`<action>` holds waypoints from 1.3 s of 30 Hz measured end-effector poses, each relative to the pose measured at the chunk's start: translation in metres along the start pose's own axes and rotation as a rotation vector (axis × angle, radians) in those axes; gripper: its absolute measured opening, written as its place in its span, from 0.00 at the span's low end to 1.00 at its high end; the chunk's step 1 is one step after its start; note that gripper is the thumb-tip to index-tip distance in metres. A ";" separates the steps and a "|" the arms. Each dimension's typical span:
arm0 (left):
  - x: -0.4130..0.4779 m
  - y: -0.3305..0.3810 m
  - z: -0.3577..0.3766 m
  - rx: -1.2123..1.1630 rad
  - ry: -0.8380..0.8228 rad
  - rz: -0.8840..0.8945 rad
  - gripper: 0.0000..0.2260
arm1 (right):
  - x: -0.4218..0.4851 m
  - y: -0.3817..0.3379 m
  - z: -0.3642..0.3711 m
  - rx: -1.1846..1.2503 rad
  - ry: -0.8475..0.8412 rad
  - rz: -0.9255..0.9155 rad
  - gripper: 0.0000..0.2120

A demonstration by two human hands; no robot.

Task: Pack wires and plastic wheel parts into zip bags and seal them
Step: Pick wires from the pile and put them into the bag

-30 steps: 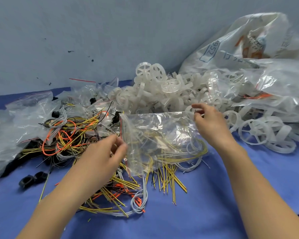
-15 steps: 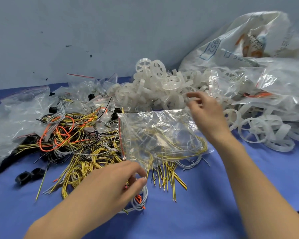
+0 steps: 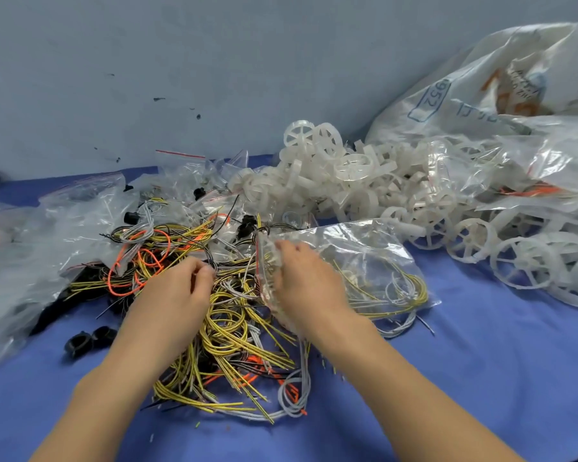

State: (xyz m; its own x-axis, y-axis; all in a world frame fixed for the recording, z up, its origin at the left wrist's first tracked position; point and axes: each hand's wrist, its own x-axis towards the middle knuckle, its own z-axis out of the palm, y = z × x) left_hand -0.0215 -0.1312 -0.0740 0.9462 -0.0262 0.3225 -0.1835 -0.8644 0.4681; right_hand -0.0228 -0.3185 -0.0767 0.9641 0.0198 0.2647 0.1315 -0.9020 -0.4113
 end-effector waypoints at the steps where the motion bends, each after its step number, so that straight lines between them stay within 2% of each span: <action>1: 0.002 0.001 0.001 0.012 -0.001 0.011 0.10 | 0.004 0.005 -0.008 0.068 0.023 0.025 0.18; 6: 0.012 0.010 0.005 0.006 -0.027 0.073 0.08 | 0.014 0.045 -0.056 0.365 0.114 0.188 0.17; 11: 0.033 0.026 0.008 0.013 -0.091 0.151 0.11 | 0.016 0.079 -0.097 0.495 0.307 0.285 0.14; 14: 0.055 0.046 0.014 0.046 -0.086 0.203 0.12 | 0.018 0.087 -0.107 0.552 0.347 0.284 0.11; 17: 0.087 0.059 0.021 0.114 -0.116 0.133 0.12 | 0.021 0.091 -0.107 0.580 0.337 0.266 0.11; 21: 0.111 0.066 0.035 0.302 -0.330 -0.020 0.15 | 0.021 0.090 -0.105 0.588 0.316 0.257 0.11; 23: 0.112 0.068 0.044 0.367 -0.358 -0.046 0.16 | 0.022 0.091 -0.104 0.595 0.327 0.259 0.11; 25: 0.111 0.067 0.053 0.363 -0.315 -0.056 0.15 | 0.023 0.089 -0.104 0.593 0.327 0.260 0.10; 28: 0.104 0.061 0.059 0.217 -0.231 -0.109 0.13 | 0.020 0.086 -0.103 0.572 0.273 0.249 0.14; 30: 0.100 0.058 0.055 0.075 -0.176 -0.129 0.14 | 0.018 0.084 -0.102 0.542 0.241 0.220 0.16; 33: 0.090 0.061 0.036 -0.251 -0.041 -0.085 0.09 | 0.016 0.078 -0.098 0.520 0.154 0.158 0.17; 36: 0.067 0.062 0.007 -0.516 0.129 0.025 0.08 | 0.013 0.068 -0.092 0.474 -0.037 0.099 0.17; 39: 0.040 0.051 -0.019 -0.477 0.294 0.182 0.12 | 0.008 0.049 -0.084 0.437 -0.334 0.023 0.14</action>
State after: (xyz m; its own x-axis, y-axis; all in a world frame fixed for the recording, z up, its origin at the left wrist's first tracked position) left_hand 0.0018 -0.1665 -0.0219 0.7872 0.0466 0.6149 -0.4999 -0.5357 0.6806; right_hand -0.0277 -0.3987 -0.0210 0.9794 0.2017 -0.0104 0.1242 -0.6421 -0.7565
